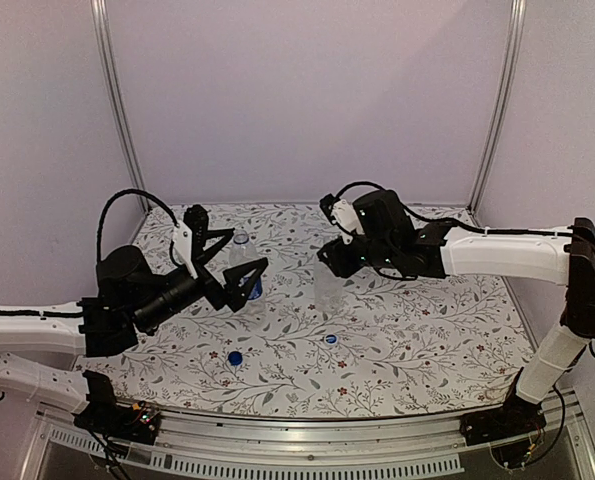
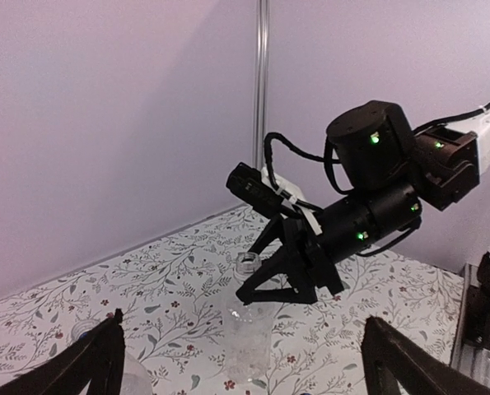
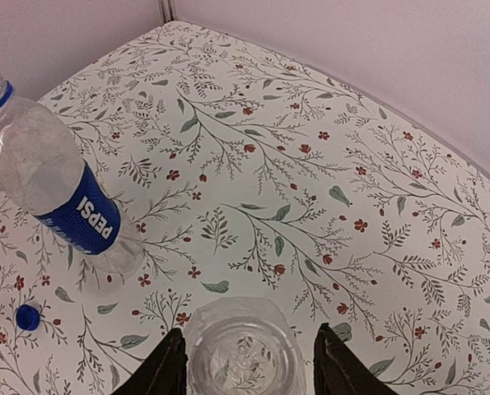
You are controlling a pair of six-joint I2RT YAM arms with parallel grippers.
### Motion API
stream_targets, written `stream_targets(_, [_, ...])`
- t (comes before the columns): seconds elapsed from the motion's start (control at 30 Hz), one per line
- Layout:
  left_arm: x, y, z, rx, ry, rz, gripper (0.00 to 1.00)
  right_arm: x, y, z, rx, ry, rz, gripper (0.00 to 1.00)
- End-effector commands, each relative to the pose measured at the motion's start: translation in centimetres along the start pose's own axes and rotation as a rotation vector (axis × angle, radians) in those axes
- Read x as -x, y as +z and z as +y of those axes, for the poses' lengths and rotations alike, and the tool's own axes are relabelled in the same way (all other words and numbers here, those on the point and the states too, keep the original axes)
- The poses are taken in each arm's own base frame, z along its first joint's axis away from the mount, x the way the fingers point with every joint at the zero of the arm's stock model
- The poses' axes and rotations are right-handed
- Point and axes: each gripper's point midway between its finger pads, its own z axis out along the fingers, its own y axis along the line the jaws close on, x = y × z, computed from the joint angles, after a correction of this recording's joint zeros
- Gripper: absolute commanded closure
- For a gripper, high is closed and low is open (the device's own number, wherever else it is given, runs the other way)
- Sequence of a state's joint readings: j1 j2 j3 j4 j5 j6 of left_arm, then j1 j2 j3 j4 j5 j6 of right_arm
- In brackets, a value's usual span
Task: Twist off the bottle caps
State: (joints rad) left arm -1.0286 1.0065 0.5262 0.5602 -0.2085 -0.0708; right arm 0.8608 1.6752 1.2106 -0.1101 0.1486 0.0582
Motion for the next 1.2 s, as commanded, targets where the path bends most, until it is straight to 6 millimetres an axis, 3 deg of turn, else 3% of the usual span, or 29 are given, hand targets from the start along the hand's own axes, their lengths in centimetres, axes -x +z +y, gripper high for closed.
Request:
stream_targets(0.0, [-0.4,-0.1,0.1,0.007,0.008,0.003,0.00,0.6,-0.9,-0.8,-0.029,-0.003,-0.015,0.46])
stream_targets(0.53, [-0.6,0.0,0.3,0.023,0.020,0.015,0.00,2.7,-3.4,-0.8,-0.011,0.014,-0.060,0.18])
stream_targets(0.87, [-0.1,-0.1,2.3,0.125,0.024,0.051,0.00,4.0,-6.5,-0.3,0.046,0.081,-0.108,0.03])
stream_targets(1.03, [1.1,-0.5,4.3,0.197,0.029,0.065,0.00,5.1,-8.5,-2.0,0.024,0.129,-0.149,0.01])
stream_targets(1.17, [2.1,-0.9,6.0,0.270,0.036,0.088,0.00,5.5,-10.1,-4.7,-0.013,0.179,-0.164,0.01])
